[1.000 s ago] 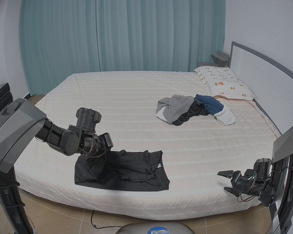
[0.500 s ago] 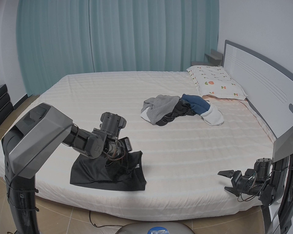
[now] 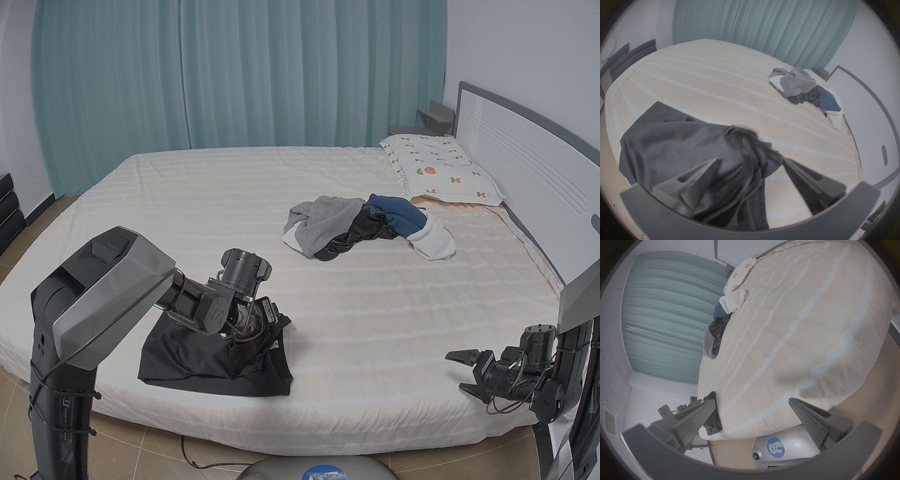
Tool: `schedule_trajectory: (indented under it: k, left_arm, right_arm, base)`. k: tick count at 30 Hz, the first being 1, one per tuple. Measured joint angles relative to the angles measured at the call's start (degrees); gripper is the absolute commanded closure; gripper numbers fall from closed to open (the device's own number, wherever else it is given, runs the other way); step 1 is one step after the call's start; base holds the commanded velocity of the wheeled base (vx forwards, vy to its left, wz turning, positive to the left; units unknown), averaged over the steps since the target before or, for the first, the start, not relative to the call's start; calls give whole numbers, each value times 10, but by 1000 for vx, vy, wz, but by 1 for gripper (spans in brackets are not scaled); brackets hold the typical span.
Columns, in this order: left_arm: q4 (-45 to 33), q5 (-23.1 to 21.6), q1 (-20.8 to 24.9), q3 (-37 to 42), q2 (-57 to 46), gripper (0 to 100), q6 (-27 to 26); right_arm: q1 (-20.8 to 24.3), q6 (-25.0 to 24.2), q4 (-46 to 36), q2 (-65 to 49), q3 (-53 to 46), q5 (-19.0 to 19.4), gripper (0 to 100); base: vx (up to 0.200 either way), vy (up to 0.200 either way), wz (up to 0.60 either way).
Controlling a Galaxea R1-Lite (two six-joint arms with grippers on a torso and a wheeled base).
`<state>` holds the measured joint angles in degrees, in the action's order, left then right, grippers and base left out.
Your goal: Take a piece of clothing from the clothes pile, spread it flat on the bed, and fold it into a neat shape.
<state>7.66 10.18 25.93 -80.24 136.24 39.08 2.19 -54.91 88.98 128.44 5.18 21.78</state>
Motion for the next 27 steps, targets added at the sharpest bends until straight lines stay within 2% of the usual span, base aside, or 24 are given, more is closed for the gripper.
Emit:
schedule_trajectory:
  k: [6, 14, 17, 24, 27]
  left_arm:
    - [-25, 0, 3, 19, -18, 0, 24]
    - [-27, -23, -11, 96, -104, 0, 55]
    - [-25, -54, -29, 134, -138, 0, 70]
    - [0, -167, -95, 199, -194, 0, 140]
    - [12, -217, -129, 223, -210, 0, 157]
  right_arm:
    - [0, 0, 0, 0, -1, 0, 0]
    - [0, 0, 0, 1, 0, 0, 0]
    - [0, 0, 0, 2, 0, -1, 0]
    - [3, 12, 0, 4, 0, -8, 0]
    - [14, 20, 0, 4, 1, -25, 0]
  base:
    - [0, 0, 0]
    - [0, 0, 0]
    - [0, 0, 0]
    - [0, 0, 0]
    - [0, 0, 0]
